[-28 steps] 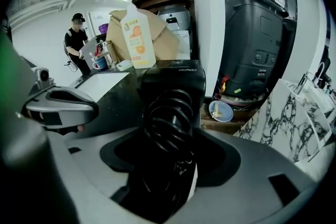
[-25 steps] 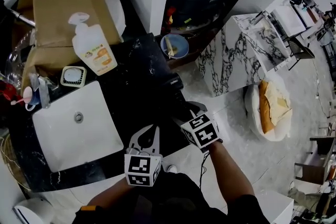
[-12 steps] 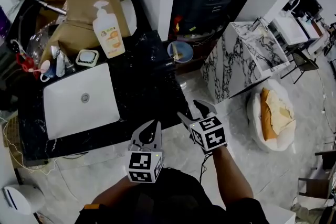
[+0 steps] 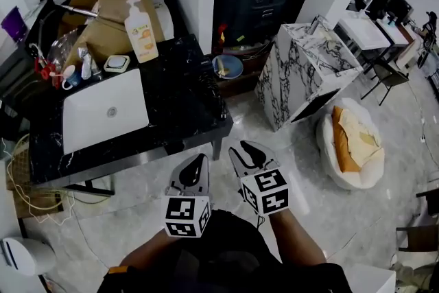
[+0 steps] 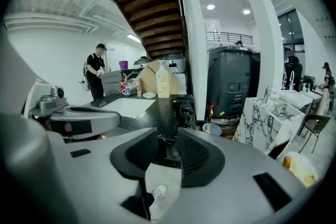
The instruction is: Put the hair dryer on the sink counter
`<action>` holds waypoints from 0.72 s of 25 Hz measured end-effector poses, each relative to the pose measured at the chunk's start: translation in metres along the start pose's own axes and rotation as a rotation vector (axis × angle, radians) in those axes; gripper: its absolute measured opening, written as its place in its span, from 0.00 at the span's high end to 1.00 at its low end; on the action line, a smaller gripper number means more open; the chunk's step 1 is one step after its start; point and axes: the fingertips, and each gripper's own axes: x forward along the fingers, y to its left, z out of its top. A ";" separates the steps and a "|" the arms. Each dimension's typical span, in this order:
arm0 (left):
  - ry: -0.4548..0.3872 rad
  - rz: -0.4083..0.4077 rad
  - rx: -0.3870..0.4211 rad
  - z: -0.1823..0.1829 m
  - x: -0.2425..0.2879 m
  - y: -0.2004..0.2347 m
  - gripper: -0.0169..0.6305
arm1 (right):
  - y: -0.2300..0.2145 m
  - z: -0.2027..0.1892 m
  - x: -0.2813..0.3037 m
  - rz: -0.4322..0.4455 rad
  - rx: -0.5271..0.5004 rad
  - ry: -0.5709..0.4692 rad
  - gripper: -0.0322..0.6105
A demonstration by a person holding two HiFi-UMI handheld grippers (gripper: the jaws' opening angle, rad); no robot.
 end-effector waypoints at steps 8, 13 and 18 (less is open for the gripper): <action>-0.017 -0.032 0.058 0.006 -0.048 -0.015 0.96 | 0.030 -0.016 -0.058 -0.065 0.119 -0.073 0.88; -0.018 -0.065 0.082 0.008 -0.069 -0.003 0.96 | 0.061 -0.006 -0.066 -0.104 0.152 -0.108 0.90; -0.007 -0.078 0.074 0.005 -0.095 0.026 0.96 | 0.092 0.004 -0.066 -0.145 0.184 -0.124 0.91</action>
